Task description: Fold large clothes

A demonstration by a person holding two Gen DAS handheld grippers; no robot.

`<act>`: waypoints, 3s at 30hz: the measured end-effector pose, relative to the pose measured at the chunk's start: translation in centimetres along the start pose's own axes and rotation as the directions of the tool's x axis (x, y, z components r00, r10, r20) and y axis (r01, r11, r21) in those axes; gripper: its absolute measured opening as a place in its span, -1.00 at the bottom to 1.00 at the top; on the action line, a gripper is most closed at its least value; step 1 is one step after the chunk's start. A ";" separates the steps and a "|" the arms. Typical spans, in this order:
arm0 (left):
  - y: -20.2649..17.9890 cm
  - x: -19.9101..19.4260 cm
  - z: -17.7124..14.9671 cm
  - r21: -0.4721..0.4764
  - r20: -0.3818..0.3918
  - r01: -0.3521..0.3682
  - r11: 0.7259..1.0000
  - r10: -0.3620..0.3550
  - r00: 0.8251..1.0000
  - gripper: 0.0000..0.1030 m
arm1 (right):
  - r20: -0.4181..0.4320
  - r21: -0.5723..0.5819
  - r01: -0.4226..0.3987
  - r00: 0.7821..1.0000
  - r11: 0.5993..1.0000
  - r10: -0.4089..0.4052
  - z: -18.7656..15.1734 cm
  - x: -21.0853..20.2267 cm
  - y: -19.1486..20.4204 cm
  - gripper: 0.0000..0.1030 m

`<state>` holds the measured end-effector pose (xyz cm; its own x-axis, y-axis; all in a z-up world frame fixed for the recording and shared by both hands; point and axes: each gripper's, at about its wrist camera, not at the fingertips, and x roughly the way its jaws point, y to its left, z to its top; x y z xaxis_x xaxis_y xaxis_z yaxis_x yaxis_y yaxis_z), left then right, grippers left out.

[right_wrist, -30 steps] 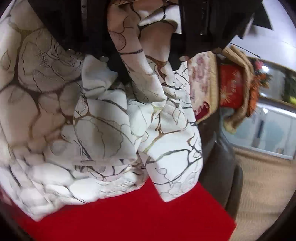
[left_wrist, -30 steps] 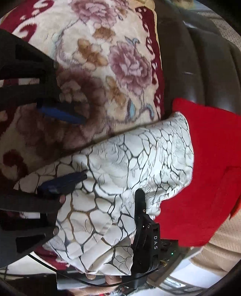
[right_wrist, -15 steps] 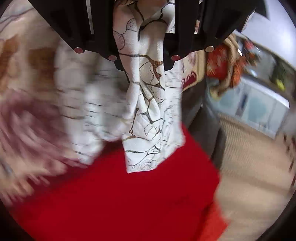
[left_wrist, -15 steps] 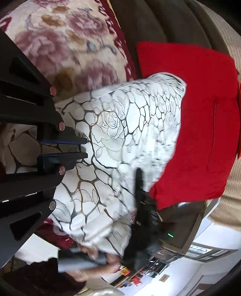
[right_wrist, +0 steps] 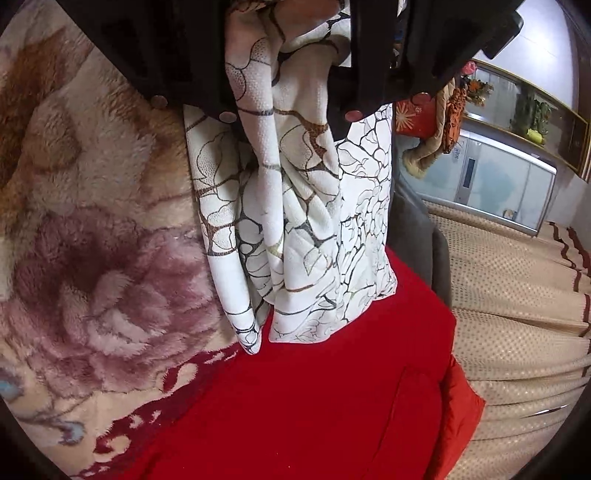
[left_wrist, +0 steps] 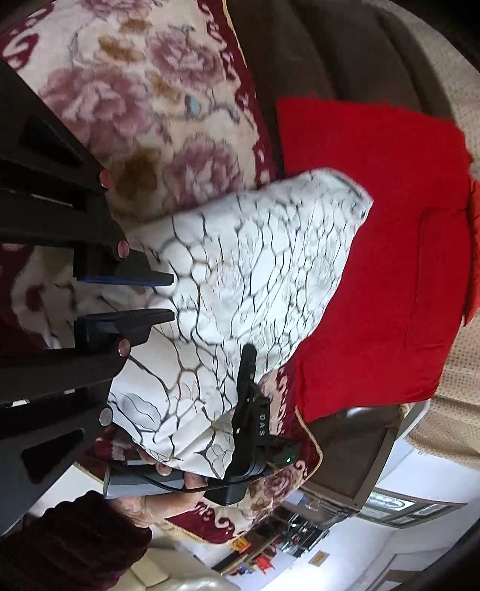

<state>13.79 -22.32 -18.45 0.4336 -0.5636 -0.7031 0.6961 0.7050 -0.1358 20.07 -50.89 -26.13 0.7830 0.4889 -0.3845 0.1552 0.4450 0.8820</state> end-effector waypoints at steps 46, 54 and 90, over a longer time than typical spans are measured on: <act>-1.7 3.6 -0.9 0.160 -0.022 -0.186 0.969 0.192 0.981 -0.42 | -0.022 -0.264 0.247 0.965 0.932 -0.262 -3.4 -4.6 7.4 -0.84; -2.2 3.8 -1.1 0.172 -0.014 -0.191 0.966 0.196 0.980 -0.42 | 0.006 -0.394 0.254 0.962 0.883 -0.274 2.3 -0.9 14.5 -0.84; 3.8 11.0 5.6 0.153 -0.099 -0.427 0.891 0.444 0.891 0.17 | 0.094 -0.537 0.499 0.837 0.680 -0.539 -2.9 -0.5 8.9 -0.91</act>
<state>24.43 -28.22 -22.80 0.6388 -0.1468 -0.7553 0.5226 0.8032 0.2860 19.33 -44.98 -18.91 0.6285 0.0987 -0.7715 0.1722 0.9496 0.2618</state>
